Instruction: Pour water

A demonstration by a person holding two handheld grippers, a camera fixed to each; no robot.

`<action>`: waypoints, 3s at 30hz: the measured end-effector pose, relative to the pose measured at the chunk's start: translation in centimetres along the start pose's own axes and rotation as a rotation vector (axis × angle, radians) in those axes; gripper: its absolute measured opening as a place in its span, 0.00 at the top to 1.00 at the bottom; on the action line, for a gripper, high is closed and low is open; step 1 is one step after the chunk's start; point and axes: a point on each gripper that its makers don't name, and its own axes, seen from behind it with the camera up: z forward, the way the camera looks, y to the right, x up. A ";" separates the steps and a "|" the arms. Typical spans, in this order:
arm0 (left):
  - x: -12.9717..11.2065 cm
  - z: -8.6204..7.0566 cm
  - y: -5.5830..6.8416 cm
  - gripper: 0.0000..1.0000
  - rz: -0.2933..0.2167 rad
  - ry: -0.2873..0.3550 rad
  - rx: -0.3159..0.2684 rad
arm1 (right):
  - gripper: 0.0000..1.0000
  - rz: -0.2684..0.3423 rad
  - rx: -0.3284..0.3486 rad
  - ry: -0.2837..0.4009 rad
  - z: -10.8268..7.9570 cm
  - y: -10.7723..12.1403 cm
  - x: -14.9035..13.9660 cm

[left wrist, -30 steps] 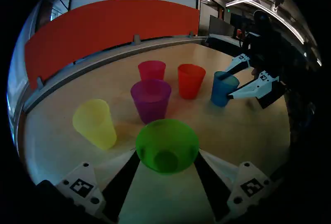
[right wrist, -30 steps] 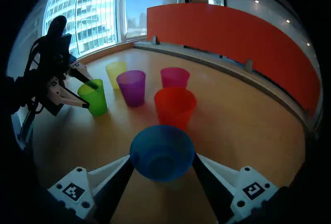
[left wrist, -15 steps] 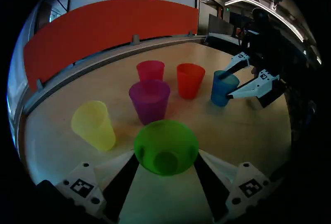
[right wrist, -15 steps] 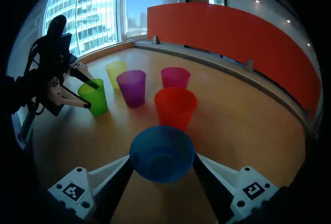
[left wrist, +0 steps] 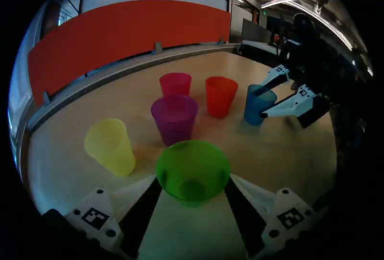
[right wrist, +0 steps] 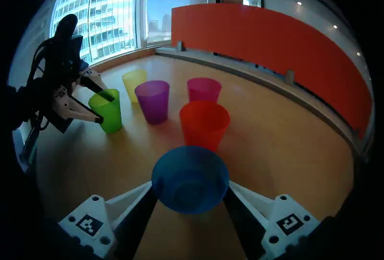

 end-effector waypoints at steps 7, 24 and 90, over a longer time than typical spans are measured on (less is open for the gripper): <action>0.5 -0.5 0.0 0.15 -0.002 0.018 0.004 | 0.11 -0.009 -0.010 0.004 -0.5 0.1 0.0; 3.1 -3.1 0.5 0.15 0.008 0.099 0.038 | 0.12 -0.002 -0.035 0.102 -4.0 0.6 3.4; 15.8 -13.1 2.1 0.15 0.037 0.556 0.093 | 0.11 -0.065 -0.058 0.523 -12.9 -0.6 16.0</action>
